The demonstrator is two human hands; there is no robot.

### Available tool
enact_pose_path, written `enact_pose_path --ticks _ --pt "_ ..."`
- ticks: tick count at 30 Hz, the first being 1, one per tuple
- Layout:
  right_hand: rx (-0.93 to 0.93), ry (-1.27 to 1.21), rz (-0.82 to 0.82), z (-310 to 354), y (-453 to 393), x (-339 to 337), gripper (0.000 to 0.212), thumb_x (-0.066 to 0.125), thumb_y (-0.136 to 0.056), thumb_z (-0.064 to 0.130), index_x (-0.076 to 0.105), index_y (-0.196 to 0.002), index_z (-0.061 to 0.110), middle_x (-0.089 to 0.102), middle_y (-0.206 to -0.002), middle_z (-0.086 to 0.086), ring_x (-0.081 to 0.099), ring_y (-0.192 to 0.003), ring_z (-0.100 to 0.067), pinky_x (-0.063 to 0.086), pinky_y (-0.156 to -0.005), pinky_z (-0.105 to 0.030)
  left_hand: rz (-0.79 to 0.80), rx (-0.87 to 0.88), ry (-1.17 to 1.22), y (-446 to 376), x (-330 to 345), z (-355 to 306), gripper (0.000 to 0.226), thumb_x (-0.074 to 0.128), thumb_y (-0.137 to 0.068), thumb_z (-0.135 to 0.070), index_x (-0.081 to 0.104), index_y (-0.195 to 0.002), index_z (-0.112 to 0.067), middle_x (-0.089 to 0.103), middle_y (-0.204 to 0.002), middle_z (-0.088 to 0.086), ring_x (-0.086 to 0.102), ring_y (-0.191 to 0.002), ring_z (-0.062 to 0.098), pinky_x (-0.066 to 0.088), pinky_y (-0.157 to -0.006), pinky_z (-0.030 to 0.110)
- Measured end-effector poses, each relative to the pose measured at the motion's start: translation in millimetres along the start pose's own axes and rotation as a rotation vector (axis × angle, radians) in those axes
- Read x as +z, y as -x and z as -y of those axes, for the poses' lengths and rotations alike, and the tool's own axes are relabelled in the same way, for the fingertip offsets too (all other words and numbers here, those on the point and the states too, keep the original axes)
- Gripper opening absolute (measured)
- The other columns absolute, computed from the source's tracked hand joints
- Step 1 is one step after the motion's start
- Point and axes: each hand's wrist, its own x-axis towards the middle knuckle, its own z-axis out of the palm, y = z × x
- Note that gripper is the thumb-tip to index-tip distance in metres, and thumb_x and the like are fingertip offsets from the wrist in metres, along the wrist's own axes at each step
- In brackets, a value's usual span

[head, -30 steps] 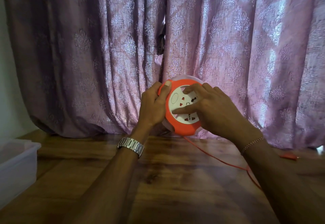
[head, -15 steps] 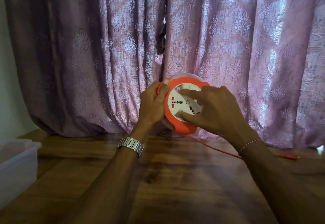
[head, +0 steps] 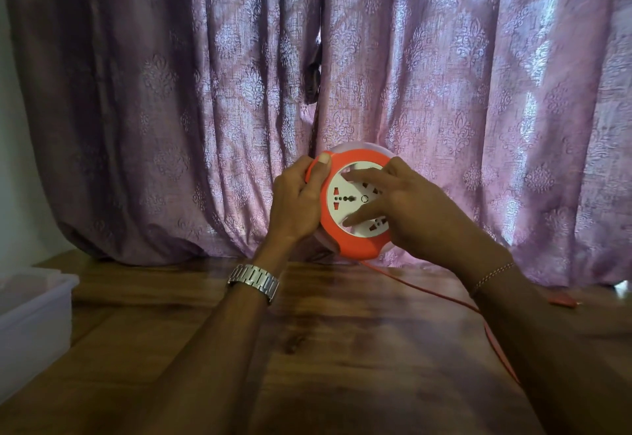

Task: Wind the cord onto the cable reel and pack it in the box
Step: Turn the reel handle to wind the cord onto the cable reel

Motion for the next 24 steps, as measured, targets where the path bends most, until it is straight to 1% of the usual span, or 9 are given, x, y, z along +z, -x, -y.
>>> enact_pose_path --ticks 2,6,9,14,16,19,20,22,24 --pt "0.002 0.055 0.005 1.3 -0.2 -0.7 0.046 0.08 -0.065 0.006 0.075 -0.094 0.041 0.058 -0.134 0.0 0.051 -0.104 -0.032 0.046 -0.075 -0.041 0.006 -0.003 -0.008 0.1 0.0 1.0 0.057 0.047 -0.09 -0.065 0.051 -0.07 -0.011 0.054 -0.061 -0.003 0.047 -0.062 0.019 0.043 -0.063 0.045" --pt "0.037 0.151 -0.007 1.7 0.4 0.7 0.04 0.076 -0.074 0.021 0.071 -0.1 0.05 0.056 -0.132 0.002 0.049 -0.104 -0.031 0.039 -0.073 -0.04 0.014 0.001 -0.029 -0.4 -0.6 1.0 0.052 0.048 -0.09 -0.065 0.048 -0.066 -0.018 0.051 -0.055 -0.009 0.044 -0.058 0.013 0.039 -0.06 0.037" --pt "0.051 0.17 -0.021 3.0 -0.3 2.4 0.042 0.07 -0.078 0.023 0.066 -0.105 0.054 0.054 -0.132 0.001 0.05 -0.102 -0.03 0.039 -0.071 -0.04 0.006 0.009 -0.026 -1.6 -1.6 1.4 0.054 0.048 -0.091 -0.063 0.049 -0.067 -0.016 0.05 -0.055 -0.008 0.043 -0.058 0.011 0.038 -0.059 0.035" --pt "0.05 0.161 -0.07 3.1 0.3 3.6 0.05 0.066 -0.076 0.019 0.063 -0.109 0.056 0.056 -0.126 -0.003 0.053 -0.099 -0.03 0.041 -0.069 -0.039 0.009 0.008 -0.036 -1.9 -2.7 0.8 0.051 0.048 -0.091 -0.063 0.046 -0.065 -0.019 0.049 -0.058 -0.007 0.045 -0.06 0.015 0.04 -0.062 0.04" --pt "0.06 0.166 -0.06 3.0 0.5 2.9 0.048 0.059 -0.077 0.022 0.062 -0.111 0.057 0.057 -0.124 -0.004 0.054 -0.1 -0.03 0.041 -0.069 -0.039 0.009 0.01 -0.05 -1.7 -2.2 0.6 0.051 0.048 -0.092 -0.063 0.046 -0.065 -0.019 0.049 -0.057 -0.007 0.045 -0.059 0.016 0.041 -0.062 0.041" --pt "0.095 0.136 -0.037 3.0 2.0 0.9 0.049 0.038 -0.076 0.034 0.059 -0.113 0.059 0.057 -0.12 -0.004 0.056 -0.097 -0.028 0.043 -0.069 -0.039 0.021 0.016 -0.058 -1.5 -1.4 0.8 0.051 0.046 -0.092 -0.064 0.048 -0.066 -0.02 0.051 -0.058 -0.008 0.048 -0.06 0.015 0.042 -0.062 0.039" --pt "0.105 0.124 -0.038 2.4 2.5 1.2 0.052 0.036 -0.075 0.035 0.057 -0.115 0.059 0.057 -0.117 -0.004 0.056 -0.096 -0.027 0.043 -0.07 -0.039 0.021 0.017 -0.059 -1.4 -1.1 0.8 0.05 0.047 -0.092 -0.063 0.048 -0.066 -0.02 0.052 -0.059 -0.008 0.048 -0.06 0.015 0.042 -0.062 0.038" --pt "0.13 0.116 -0.046 0.7 3.0 2.8 0.052 0.043 -0.076 0.041 0.05 -0.124 0.059 0.057 -0.108 -0.004 0.057 -0.092 -0.026 0.042 -0.071 -0.038 0.008 0.013 -0.047 -1.1 -0.7 0.8 0.049 0.049 -0.094 -0.058 0.047 -0.065 -0.019 0.05 -0.058 -0.008 0.046 -0.06 0.013 0.04 -0.062 0.038" --pt "0.196 0.09 -0.095 -1.4 3.6 3.8 0.054 0.049 -0.076 0.062 0.048 -0.13 0.054 0.062 -0.095 -0.002 0.061 -0.087 -0.025 0.044 -0.073 -0.037 -0.007 -0.008 -0.021 -1.3 -0.1 0.9 0.048 0.05 -0.096 -0.053 0.05 -0.067 -0.015 0.052 -0.059 -0.005 0.047 -0.06 0.015 0.04 -0.062 0.038"
